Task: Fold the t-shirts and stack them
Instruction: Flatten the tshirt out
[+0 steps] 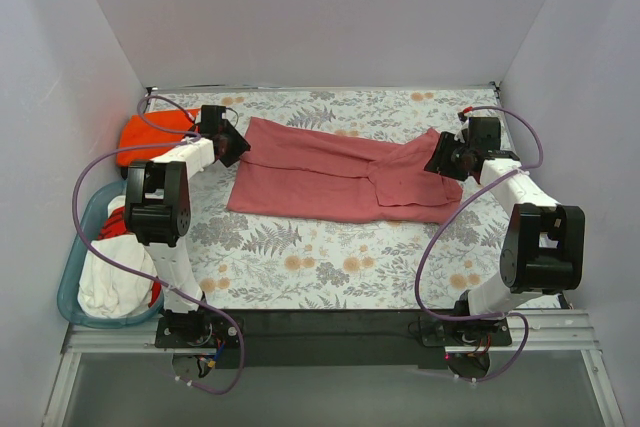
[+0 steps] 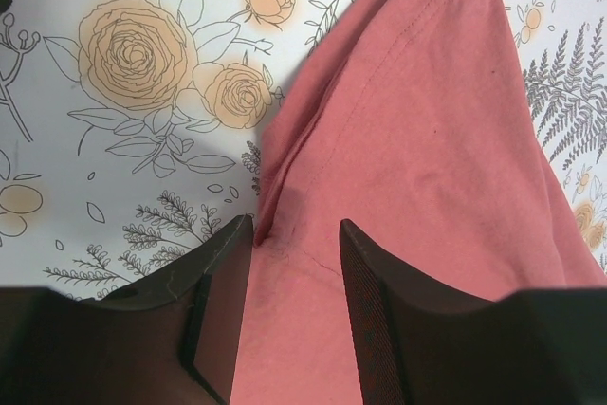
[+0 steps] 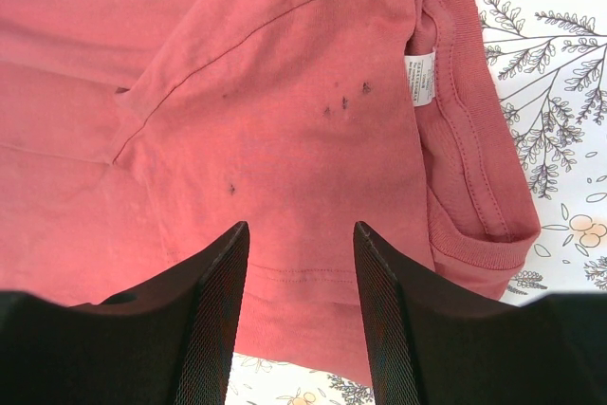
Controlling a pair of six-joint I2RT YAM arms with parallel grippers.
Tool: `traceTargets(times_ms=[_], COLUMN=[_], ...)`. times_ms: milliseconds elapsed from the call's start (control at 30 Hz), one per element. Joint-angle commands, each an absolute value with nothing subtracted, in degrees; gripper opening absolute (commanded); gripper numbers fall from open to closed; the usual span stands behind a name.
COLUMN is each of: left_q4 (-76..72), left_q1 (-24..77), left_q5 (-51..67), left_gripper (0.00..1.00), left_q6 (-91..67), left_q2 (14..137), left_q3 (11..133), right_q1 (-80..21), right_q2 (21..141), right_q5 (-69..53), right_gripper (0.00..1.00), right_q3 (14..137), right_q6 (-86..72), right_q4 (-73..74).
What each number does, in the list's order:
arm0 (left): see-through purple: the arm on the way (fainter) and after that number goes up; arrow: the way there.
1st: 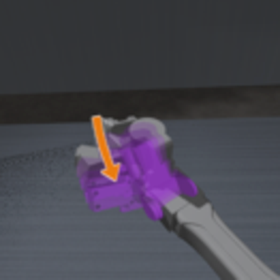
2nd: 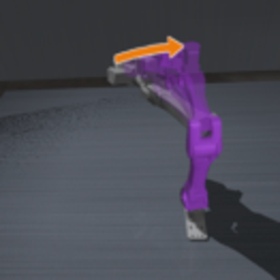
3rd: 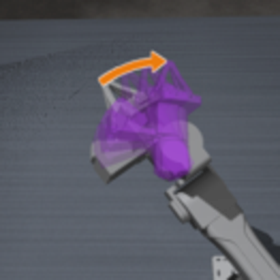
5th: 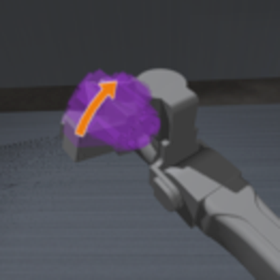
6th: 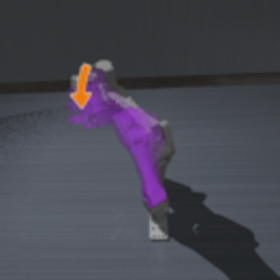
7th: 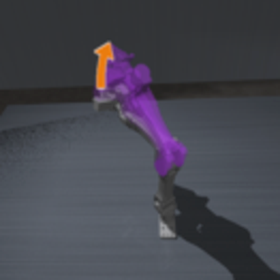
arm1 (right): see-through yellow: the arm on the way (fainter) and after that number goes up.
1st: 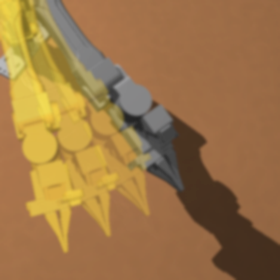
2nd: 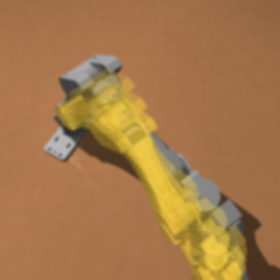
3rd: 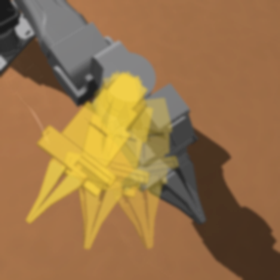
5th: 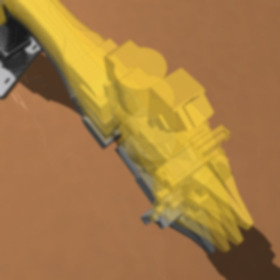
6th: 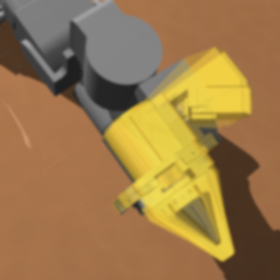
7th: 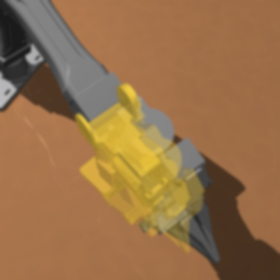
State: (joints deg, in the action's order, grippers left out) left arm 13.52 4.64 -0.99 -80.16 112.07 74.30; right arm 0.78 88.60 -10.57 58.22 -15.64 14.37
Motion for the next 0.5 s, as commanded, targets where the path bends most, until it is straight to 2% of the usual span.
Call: traceTargets(times_ms=[0,467], left_q4=[14.06,14.06], left_q1=[5.01,5.62], left_q5=[-0.35,-0.09], left_gripper=[0.41,0.41], left_q6=[-81.21,-80.33], left_q2=[109.34,109.95], left_q3=[74.97,76.2], right_q1=[1.05,1.05], right_q2=[87.98,87.89], right_q5=[-11.07,-11.25], right_gripper=[0.55,0.54], right_q3=[57.31,56.51], right_q6=[-14.85,-14.5], right_q4=[12.04,11.87])
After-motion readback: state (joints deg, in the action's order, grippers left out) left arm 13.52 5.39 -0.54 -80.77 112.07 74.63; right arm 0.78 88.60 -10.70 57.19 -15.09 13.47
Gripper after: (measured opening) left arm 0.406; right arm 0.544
